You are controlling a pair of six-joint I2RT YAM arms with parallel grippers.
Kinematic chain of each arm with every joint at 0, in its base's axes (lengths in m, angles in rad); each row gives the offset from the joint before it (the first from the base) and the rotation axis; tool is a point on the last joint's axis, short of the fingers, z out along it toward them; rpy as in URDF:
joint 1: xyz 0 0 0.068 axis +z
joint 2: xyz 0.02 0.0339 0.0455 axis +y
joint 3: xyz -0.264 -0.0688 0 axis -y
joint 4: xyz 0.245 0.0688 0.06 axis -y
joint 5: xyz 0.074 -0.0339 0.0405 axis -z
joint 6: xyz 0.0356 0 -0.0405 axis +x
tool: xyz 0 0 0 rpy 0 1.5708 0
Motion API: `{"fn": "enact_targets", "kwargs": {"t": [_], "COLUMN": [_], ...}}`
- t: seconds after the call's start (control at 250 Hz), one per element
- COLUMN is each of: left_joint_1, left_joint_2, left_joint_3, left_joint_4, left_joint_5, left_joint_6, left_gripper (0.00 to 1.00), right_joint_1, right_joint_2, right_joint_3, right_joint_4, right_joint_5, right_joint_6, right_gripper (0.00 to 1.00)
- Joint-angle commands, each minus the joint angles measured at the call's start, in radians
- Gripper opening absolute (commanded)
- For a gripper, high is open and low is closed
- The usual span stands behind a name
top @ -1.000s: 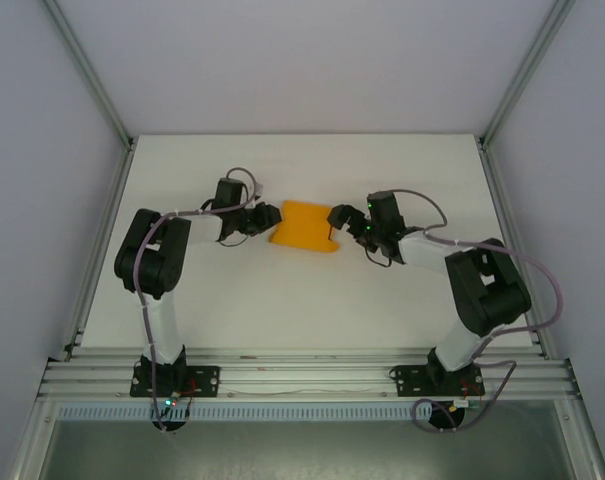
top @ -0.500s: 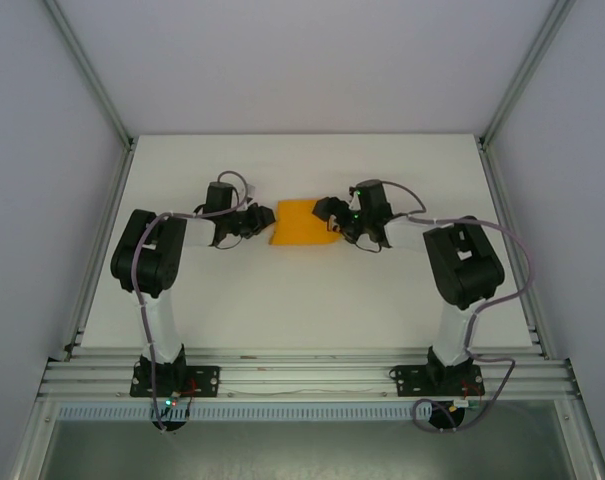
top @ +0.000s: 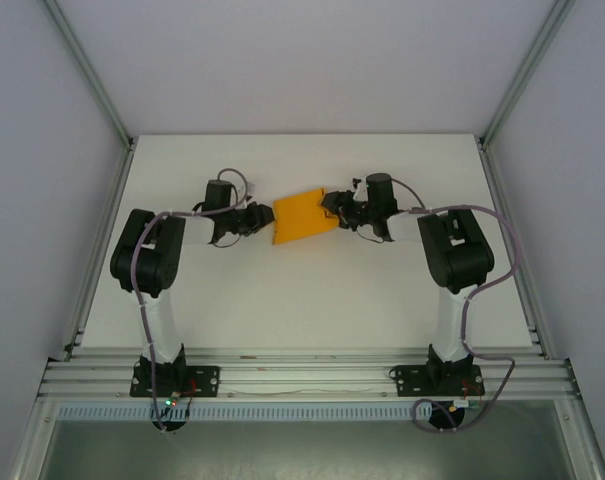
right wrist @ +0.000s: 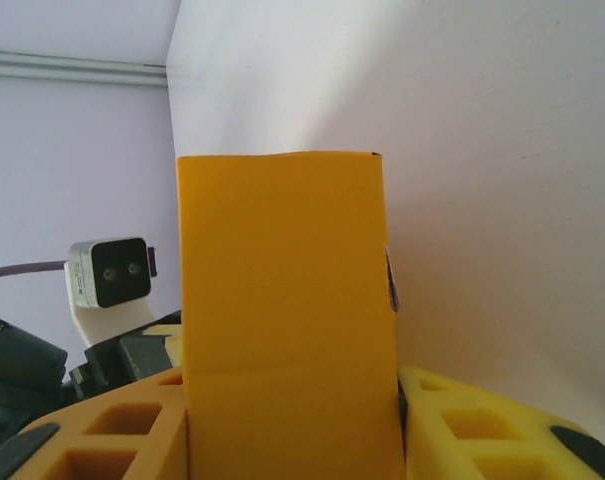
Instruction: Assemble paper box
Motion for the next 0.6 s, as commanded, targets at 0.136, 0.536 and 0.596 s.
{"fn": "enact_targets", "kwargs": {"t": [0.136,0.536,0.596], "left_joint_1": [-0.005,-0.251,-0.293], "left_joint_2": [-0.098,-0.33,-0.333], "left_joint_3": [0.094,0.296,0.326], "left_joint_4": [-0.069,-0.877,-0.923], "left_joint_5": [0.066,-0.255,-0.323], "left_joint_6": [0.208,1.442,1.514], "left_gripper": [0.76,1.0,1.0], "right_joint_1": [0.006,-0.049,-0.055], "right_joint_2": [-0.076,-0.211,-0.236], "right_joint_3": [0.026,0.209,0.216], "right_joint_4": [-0.105,-0.914,-0.975], "right_joint_5": [-0.016,-0.111,-0.123], "right_joint_6": [0.031,0.165,0.167], "right_gripper": [0.4,0.36,0.36]}}
